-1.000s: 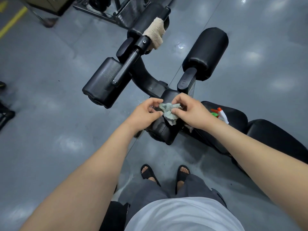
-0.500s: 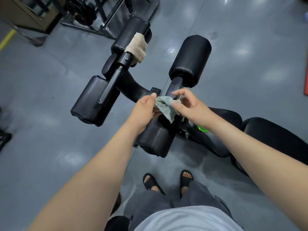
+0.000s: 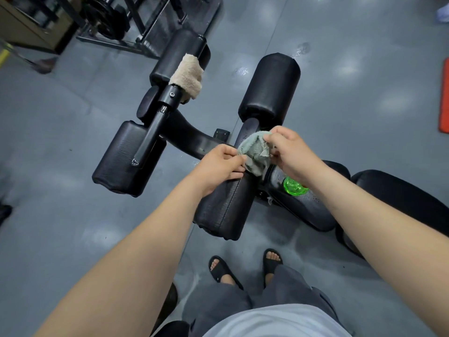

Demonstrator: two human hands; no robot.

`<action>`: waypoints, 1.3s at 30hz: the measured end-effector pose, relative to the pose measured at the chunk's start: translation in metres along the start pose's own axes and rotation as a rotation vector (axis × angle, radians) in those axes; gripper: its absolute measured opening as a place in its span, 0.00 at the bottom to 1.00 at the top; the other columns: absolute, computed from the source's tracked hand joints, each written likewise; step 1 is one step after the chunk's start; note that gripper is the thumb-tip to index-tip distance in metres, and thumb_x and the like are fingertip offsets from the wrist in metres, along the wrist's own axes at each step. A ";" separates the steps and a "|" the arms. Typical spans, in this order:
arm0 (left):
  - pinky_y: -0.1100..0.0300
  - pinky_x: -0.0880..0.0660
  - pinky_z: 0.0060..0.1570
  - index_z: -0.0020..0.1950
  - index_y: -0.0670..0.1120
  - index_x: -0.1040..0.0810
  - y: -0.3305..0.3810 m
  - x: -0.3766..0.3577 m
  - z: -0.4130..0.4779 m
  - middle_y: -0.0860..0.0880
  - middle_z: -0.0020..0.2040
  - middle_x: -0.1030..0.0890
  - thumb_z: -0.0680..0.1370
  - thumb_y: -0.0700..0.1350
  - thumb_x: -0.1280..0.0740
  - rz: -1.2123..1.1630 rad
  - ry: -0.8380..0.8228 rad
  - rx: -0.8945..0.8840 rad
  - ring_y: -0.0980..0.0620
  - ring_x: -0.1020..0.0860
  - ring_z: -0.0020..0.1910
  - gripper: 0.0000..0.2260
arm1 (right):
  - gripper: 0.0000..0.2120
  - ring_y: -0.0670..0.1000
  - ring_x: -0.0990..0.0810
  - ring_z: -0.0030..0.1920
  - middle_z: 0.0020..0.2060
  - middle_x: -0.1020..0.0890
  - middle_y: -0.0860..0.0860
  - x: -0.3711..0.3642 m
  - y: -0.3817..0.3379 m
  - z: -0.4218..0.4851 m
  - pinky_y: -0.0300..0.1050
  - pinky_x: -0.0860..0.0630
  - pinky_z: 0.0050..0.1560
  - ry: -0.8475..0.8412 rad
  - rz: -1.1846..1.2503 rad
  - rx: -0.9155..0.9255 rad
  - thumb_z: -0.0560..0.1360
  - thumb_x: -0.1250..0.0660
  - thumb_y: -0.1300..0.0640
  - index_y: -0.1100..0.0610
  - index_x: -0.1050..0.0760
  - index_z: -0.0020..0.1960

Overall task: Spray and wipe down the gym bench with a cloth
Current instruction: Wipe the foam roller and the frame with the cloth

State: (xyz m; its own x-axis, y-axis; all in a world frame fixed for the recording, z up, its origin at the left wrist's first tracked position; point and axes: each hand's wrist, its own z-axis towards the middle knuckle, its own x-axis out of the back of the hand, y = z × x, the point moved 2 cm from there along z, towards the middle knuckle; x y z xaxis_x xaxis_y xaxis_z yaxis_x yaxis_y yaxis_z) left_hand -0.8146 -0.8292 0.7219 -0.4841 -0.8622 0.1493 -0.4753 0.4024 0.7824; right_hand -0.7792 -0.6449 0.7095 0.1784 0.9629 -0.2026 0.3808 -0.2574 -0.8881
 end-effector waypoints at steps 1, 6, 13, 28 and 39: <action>0.53 0.18 0.55 0.55 0.42 0.22 -0.001 0.001 0.004 0.43 0.51 0.17 0.79 0.46 0.27 0.038 0.005 0.003 0.51 0.16 0.51 0.10 | 0.12 0.49 0.31 0.36 0.34 0.31 0.51 0.001 0.000 0.001 0.44 0.28 0.38 -0.010 0.055 -0.011 0.78 0.35 0.56 0.50 0.30 0.37; 0.51 0.23 0.49 0.39 0.49 0.22 0.007 0.008 0.013 0.49 0.37 0.23 0.73 0.53 0.32 0.150 0.141 -0.037 0.50 0.25 0.40 0.08 | 0.14 0.48 0.25 0.37 0.33 0.27 0.49 0.005 -0.001 0.008 0.46 0.21 0.42 0.039 0.147 -0.019 0.79 0.42 0.63 0.52 0.34 0.36; 0.50 0.22 0.38 0.50 0.47 0.22 0.038 0.018 0.029 0.44 0.46 0.16 0.76 0.53 0.27 0.151 0.175 -0.066 0.49 0.19 0.40 0.11 | 0.05 0.54 0.16 0.48 0.46 0.16 0.55 0.005 0.000 0.023 0.52 0.18 0.47 0.133 0.300 -0.078 0.81 0.42 0.60 0.57 0.26 0.52; 0.59 0.25 0.56 0.60 0.48 0.20 0.058 0.052 0.054 0.54 0.49 0.19 0.80 0.45 0.35 0.602 0.378 -0.175 0.51 0.20 0.53 0.10 | 0.10 0.49 0.25 0.36 0.37 0.22 0.47 0.032 0.022 0.044 0.43 0.28 0.39 0.351 -0.480 -0.119 0.78 0.40 0.57 0.51 0.26 0.58; 0.43 0.28 0.55 0.51 0.42 0.26 0.066 0.151 0.023 0.41 0.52 0.21 0.80 0.45 0.43 0.756 1.010 -0.144 0.37 0.27 0.56 0.09 | 0.10 0.50 0.24 0.48 0.47 0.23 0.49 -0.074 -0.043 0.088 0.39 0.35 0.48 0.081 -0.832 0.386 0.77 0.39 0.59 0.56 0.24 0.57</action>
State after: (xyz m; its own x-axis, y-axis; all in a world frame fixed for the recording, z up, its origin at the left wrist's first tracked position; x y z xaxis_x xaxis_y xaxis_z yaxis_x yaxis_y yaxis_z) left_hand -0.9362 -0.9256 0.7818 0.2045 -0.3084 0.9290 -0.2115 0.9127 0.3496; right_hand -0.8890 -0.6981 0.7267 0.0515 0.8128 0.5803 0.0882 0.5751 -0.8133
